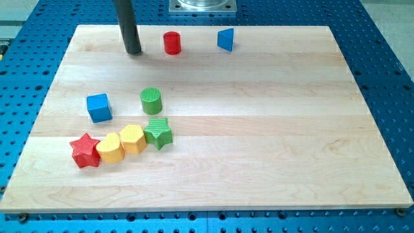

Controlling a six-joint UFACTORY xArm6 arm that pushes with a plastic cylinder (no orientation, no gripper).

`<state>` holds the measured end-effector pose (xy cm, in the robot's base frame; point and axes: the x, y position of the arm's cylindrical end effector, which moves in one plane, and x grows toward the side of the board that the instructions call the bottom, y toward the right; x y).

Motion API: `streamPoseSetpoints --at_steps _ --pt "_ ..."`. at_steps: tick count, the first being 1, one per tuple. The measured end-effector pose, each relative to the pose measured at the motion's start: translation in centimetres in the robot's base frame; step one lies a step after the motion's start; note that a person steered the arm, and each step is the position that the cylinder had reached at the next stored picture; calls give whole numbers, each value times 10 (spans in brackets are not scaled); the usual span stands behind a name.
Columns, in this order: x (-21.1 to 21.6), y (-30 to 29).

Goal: Place the red circle to the left of the triangle

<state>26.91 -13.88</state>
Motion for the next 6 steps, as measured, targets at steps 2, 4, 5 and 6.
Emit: streamPoseSetpoints --at_steps 2,4,5,6 --pt "12 48" --pt "33 79" --pt "9 101" --pt "9 128"
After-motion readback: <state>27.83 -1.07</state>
